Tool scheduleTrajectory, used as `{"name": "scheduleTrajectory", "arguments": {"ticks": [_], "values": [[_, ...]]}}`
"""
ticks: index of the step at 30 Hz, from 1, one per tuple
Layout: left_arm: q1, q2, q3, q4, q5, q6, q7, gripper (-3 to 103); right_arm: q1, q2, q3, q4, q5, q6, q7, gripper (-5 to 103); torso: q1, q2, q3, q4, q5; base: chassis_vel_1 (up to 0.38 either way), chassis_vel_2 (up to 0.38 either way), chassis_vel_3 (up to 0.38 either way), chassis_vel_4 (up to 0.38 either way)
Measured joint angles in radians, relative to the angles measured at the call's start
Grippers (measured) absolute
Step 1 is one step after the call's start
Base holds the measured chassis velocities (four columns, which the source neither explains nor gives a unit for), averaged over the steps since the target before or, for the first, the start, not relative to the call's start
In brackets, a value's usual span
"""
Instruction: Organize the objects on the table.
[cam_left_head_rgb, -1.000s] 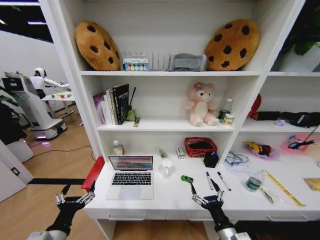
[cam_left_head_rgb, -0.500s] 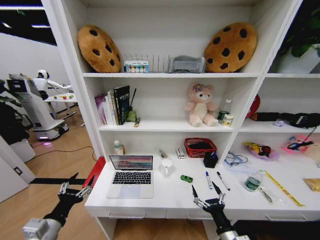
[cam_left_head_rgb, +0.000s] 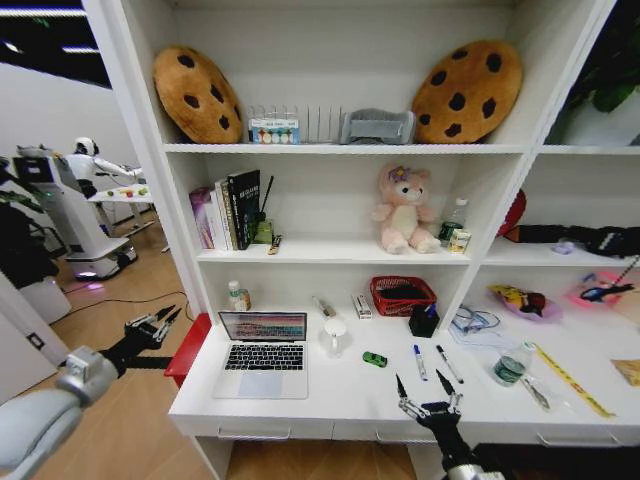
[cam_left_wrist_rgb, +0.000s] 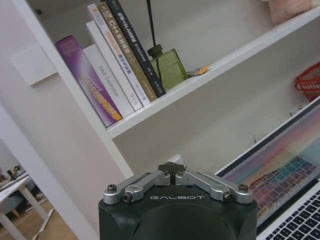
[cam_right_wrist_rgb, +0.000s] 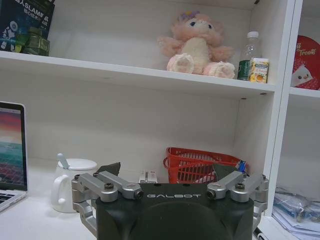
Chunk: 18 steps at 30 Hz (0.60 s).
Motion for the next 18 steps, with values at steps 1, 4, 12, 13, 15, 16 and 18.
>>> {"name": "scheduleTrajectory", "arguments": {"ticks": [1, 4, 12, 13, 15, 16, 18], "values": [[0.0, 0.0, 0.0, 0.0, 0.0, 0.0, 0.0, 5, 0.0, 0.0, 0.0, 0.0, 0.0, 0.0, 0.0, 100, 0.0, 0.0, 0.0, 0.0, 0.0, 0.0, 0.0, 0.0, 0.0], [-0.053, 0.053, 0.04, 0.042, 0.011, -0.002, 0.046, 0, 0.01, 0.009, -0.009, -0.015, -0.002, 0.0, 0.001, 100, 0.0, 0.0, 0.0, 0.0002, 0.0, 0.0, 0.0, 0.0, 0.0], [-0.352, 0.157, 0.261, 0.192, 0.029, -0.011, 0.156, 0, 0.034, 0.005, -0.016, -0.041, -0.001, -0.003, 0.002, 100, 0.0, 0.0, 0.0, 0.0001, 0.0001, 0.0, 0.0, 0.0, 0.0], [-0.433, 0.165, 0.333, 0.217, 0.03, -0.011, 0.182, 0, 0.038, 0.004, -0.016, -0.044, -0.001, -0.004, 0.002, 100, 0.0, 0.0, 0.0, 0.0002, -0.0001, 0.0, 0.0, 0.0, 0.0], [-0.563, 0.17, 0.453, 0.255, 0.037, -0.011, 0.219, 0, 0.042, 0.004, -0.016, -0.051, -0.001, -0.005, 0.003, 100, 0.0, 0.0, 0.0, -0.0002, 0.0004, 0.0, 0.0, 0.0, 0.0], [-0.563, 0.17, 0.453, 0.255, 0.037, -0.011, 0.219, 0, 0.042, 0.004, -0.016, -0.051, -0.001, -0.005, 0.003, 100, 0.0, 0.0, 0.0, -0.0002, 0.0004, 0.0, 0.0, 0.0, 0.0], [-0.759, 0.153, 0.626, 0.316, 0.07, -0.006, 0.273, 0, 0.048, 0.004, -0.015, -0.058, 0.001, -0.006, 0.004, 100, 0.0, 0.0, 0.0, 0.0002, 0.0, 0.0, 0.0, 0.0, 0.0]]}}
